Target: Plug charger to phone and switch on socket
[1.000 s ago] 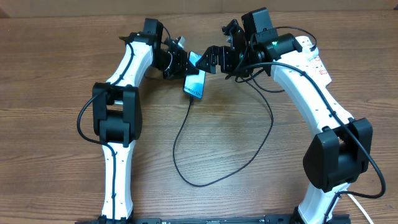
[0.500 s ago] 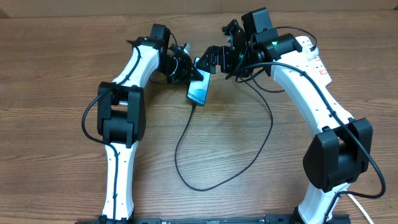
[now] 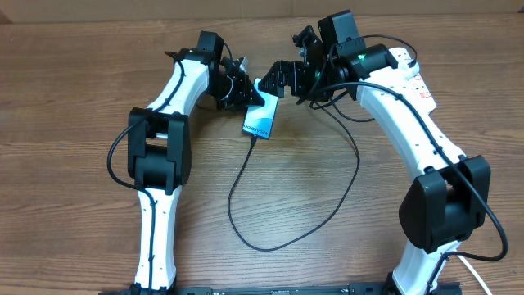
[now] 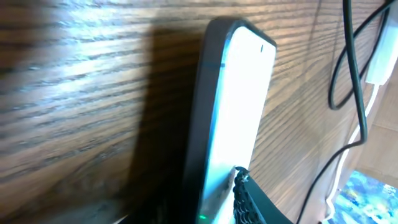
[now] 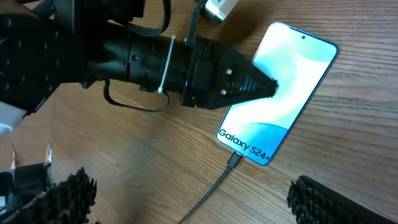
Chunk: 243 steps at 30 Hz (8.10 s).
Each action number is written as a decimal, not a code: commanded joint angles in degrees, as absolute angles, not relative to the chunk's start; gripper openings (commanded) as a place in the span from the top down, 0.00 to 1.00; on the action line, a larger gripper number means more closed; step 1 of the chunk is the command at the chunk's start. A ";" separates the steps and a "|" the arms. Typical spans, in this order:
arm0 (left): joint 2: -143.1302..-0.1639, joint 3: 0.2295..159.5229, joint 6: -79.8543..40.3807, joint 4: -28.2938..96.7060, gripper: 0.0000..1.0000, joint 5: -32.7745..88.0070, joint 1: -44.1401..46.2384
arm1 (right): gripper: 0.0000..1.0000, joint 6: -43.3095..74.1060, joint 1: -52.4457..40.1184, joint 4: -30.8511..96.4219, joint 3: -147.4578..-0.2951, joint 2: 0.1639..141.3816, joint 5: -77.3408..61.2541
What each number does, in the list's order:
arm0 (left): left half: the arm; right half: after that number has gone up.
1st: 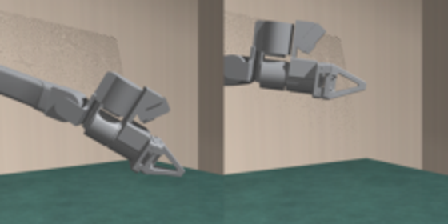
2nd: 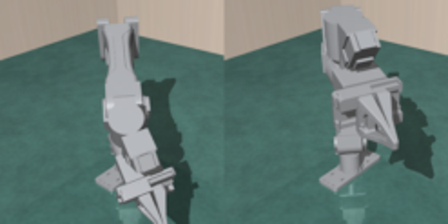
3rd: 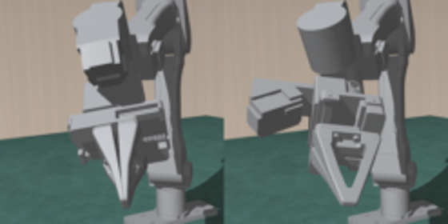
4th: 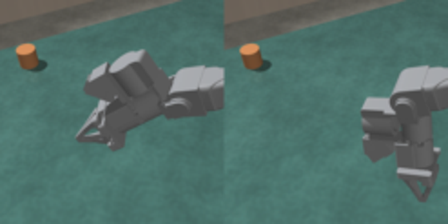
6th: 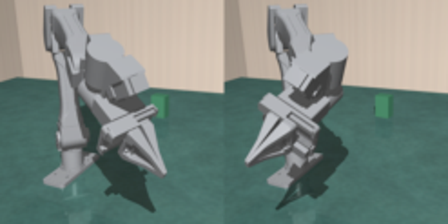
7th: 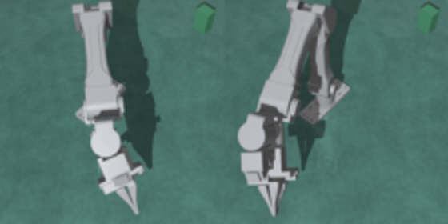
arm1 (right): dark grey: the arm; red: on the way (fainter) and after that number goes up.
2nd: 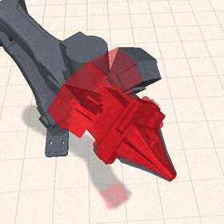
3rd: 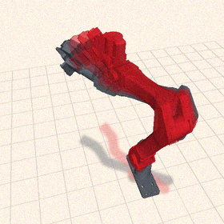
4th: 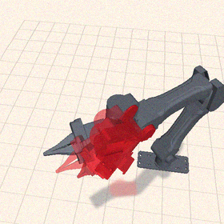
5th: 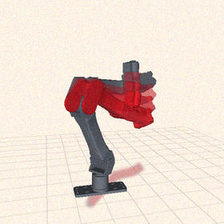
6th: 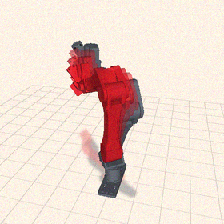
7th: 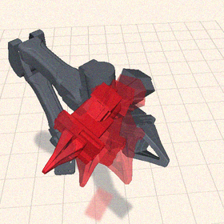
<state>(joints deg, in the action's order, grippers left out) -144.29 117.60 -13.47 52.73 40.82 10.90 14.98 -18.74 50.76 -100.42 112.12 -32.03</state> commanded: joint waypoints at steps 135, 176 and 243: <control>-129.10 134.78 -4.47 67.46 0.00 15.90 6.02 | 0.00 11.46 18.00 36.91 -102.17 131.83 3.25; -129.10 134.78 -4.47 67.48 0.00 15.90 6.02 | 0.00 11.44 17.96 39.33 -101.93 131.87 -1.32; -129.10 134.78 -4.47 67.46 0.00 15.92 6.02 | 0.00 12.32 19.90 36.23 -101.95 131.94 -2.50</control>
